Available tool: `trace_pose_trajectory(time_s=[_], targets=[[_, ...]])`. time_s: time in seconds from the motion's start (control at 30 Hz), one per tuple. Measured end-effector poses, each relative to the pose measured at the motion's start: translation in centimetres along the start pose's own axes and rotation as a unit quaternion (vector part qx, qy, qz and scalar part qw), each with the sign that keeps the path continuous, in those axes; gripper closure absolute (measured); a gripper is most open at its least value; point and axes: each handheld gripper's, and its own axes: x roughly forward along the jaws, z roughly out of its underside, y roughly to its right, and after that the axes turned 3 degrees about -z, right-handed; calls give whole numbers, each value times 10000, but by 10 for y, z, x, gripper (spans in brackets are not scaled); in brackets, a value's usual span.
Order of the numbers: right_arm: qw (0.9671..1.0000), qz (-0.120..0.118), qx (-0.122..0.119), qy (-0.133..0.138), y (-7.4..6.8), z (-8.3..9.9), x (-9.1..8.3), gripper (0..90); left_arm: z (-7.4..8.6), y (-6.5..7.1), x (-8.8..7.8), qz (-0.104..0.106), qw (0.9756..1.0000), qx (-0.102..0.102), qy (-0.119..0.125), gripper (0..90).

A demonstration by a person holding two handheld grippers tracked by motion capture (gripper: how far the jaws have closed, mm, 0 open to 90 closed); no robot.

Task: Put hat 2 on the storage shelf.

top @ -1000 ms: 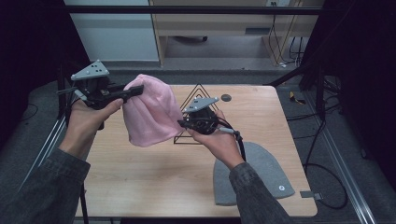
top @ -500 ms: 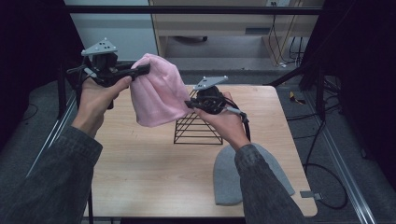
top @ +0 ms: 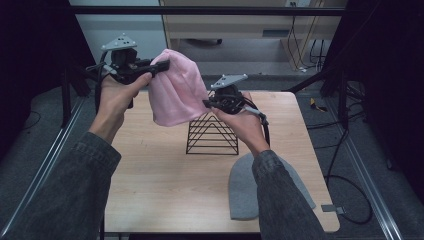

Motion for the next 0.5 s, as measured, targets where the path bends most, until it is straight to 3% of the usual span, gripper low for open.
trace_pose_trajectory(time_s=[0.13, 0.23, 0.5], targets=[[9998, 66, 123, 111, 8, 4, -1, 838, -3, 4, 16, 80, 9999, -4, 146, 756], [9999, 109, 84, 82, 10, 8, -2, 838, 0, 6, 24, 111, 9999, 11, 118, 755], [9996, 92, 216, 170, 16, 22, -14, 839, 1, 15, 28, 166, 9998, 74, 51, 755]])
